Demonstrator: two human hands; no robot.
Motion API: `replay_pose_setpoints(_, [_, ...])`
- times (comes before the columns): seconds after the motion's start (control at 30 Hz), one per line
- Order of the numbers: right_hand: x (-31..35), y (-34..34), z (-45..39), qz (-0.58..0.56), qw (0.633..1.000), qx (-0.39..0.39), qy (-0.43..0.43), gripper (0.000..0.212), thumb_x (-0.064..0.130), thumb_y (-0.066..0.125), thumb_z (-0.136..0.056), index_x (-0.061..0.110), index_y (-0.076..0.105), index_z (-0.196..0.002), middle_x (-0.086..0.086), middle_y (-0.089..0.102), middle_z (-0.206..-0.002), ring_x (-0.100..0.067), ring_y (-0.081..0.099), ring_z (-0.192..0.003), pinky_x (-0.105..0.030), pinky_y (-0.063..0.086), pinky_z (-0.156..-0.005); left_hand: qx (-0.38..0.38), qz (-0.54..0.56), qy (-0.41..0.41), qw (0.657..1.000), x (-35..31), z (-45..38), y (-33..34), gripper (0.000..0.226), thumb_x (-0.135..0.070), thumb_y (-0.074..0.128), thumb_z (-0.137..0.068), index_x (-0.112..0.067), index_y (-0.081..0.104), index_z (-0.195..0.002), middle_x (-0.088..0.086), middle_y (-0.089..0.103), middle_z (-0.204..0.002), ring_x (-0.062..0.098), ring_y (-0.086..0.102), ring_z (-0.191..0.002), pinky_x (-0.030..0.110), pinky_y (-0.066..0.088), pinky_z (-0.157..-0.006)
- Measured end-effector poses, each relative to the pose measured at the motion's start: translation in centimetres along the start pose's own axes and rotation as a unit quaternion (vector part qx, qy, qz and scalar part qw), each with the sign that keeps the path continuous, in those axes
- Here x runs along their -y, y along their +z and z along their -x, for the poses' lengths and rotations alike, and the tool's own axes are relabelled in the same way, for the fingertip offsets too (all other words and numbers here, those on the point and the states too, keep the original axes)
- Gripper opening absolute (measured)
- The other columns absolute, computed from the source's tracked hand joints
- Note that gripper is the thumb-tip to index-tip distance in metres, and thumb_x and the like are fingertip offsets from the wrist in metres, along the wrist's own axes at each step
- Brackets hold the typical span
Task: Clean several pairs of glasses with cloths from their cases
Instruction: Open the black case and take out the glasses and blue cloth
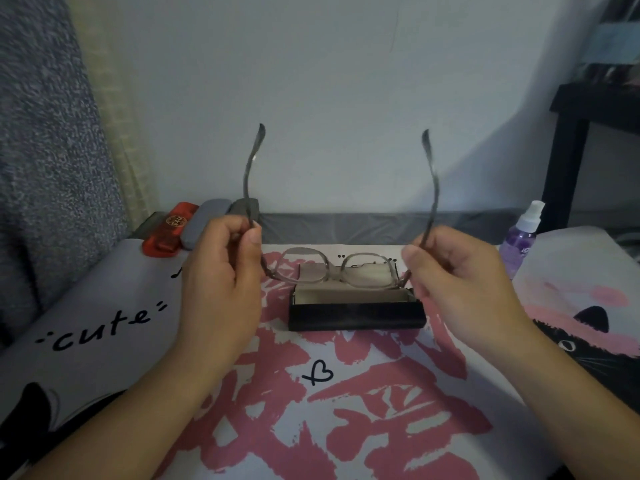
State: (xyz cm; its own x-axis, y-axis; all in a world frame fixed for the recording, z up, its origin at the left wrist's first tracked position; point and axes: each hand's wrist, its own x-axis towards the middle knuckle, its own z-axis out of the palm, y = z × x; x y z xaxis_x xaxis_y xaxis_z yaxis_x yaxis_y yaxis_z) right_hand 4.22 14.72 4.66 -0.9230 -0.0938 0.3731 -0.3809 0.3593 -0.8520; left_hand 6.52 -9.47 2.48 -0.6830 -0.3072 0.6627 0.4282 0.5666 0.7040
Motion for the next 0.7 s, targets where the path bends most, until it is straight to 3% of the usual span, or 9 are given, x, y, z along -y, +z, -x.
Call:
replay_pose_setpoints(0.1, [0.7,0.8,0.5,-0.015,0.997,0.066,-0.027,0.022,0.029,0.064,-0.094,0.022,0.066,-0.074,0.001,0.068,-0.064,-0.003,0.056,-0.054,-0.013,0.044,-0.057,0.003,-0.044,-0.027,0.999,0.9,-1.3,-1.0,0.016,-0.027,0.048,-0.106,-0.029,0.056,-0.092,-0.001,0.057,-0.074,0.011,0.054,-0.065,0.022,0.045,-0.060])
replay_pose_setpoints(0.2, [1.5,2.6,1.2,-0.117,0.986,0.114,0.033,0.028,0.030,0.063,-0.095,0.011,0.063,-0.074,-0.006,0.065,-0.059,-0.011,0.047,-0.042,-0.023,0.038,-0.044,0.072,-0.078,-0.093,0.990,1.5,-2.9,-2.7,0.023,-0.023,0.055,-0.103,-0.023,0.060,-0.080,0.003,0.053,-0.066,0.009,0.048,-0.060,0.025,0.041,-0.059])
replay_pose_setpoints(0.3, [2.7,4.1,2.4,-0.279,0.919,0.227,0.164,0.025,0.027,0.063,-0.092,0.005,0.065,-0.080,-0.016,0.066,-0.062,-0.016,0.049,-0.037,-0.021,0.035,-0.035,0.168,-0.033,-0.261,0.950,1.6,-4.8,-5.3,0.023,-0.017,0.062,-0.089,-0.011,0.062,-0.067,0.014,0.054,-0.062,0.021,0.050,-0.058,0.034,0.040,-0.060])
replay_pose_setpoints(0.37, [3.4,4.8,3.1,-0.272,0.880,0.307,0.240,0.026,0.027,0.061,-0.094,0.002,0.067,-0.089,-0.019,0.071,-0.072,-0.016,0.055,-0.041,-0.020,0.037,-0.034,0.227,-0.012,-0.352,0.908,1.9,-5.1,-6.8,0.020,-0.009,0.062,-0.089,-0.004,0.061,-0.069,0.013,0.051,-0.059,0.023,0.048,-0.053,0.033,0.036,-0.056])
replay_pose_setpoints(0.47, [3.1,5.3,3.5,-0.161,0.866,0.382,0.280,0.037,0.033,0.057,-0.099,-0.002,0.067,-0.098,-0.021,0.076,-0.085,-0.016,0.059,-0.046,-0.021,0.039,-0.036,0.264,-0.102,-0.362,0.888,3.4,-5.1,-8.2,0.022,-0.007,0.064,-0.088,-0.004,0.062,-0.067,0.011,0.052,-0.056,0.021,0.047,-0.049,0.029,0.032,-0.053])
replay_pose_setpoints(0.57, [2.7,4.4,2.9,-0.118,0.907,0.322,0.246,0.032,0.029,0.058,-0.099,0.002,0.071,-0.089,-0.017,0.073,-0.076,-0.018,0.055,-0.045,-0.024,0.037,-0.038,0.288,-0.177,-0.328,0.882,5.2,-5.5,-9.3,0.021,-0.014,0.073,-0.088,-0.005,0.071,-0.070,0.004,0.058,-0.055,0.016,0.051,-0.053,0.023,0.035,-0.053])
replay_pose_setpoints(0.63, [2.5,3.5,1.9,-0.094,0.955,0.205,0.191,0.028,0.022,0.057,-0.102,0.006,0.072,-0.083,-0.011,0.069,-0.067,-0.017,0.051,-0.045,-0.025,0.037,-0.040,0.291,-0.214,-0.287,0.887,6.0,-5.8,-9.8,0.019,-0.019,0.073,-0.091,-0.017,0.077,-0.073,-0.007,0.060,-0.051,0.009,0.054,-0.051,0.019,0.039,-0.052])
replay_pose_setpoints(0.7, [1.9,2.8,0.6,-0.009,0.986,0.096,0.133,0.029,0.023,0.057,-0.102,0.013,0.072,-0.079,-0.004,0.067,-0.064,-0.016,0.052,-0.049,-0.030,0.040,-0.046,0.269,-0.242,-0.244,0.900,6.5,-6.1,-9.7,0.021,-0.023,0.070,-0.094,-0.022,0.078,-0.075,-0.008,0.065,-0.057,0.012,0.059,-0.059,0.021,0.042,-0.057])
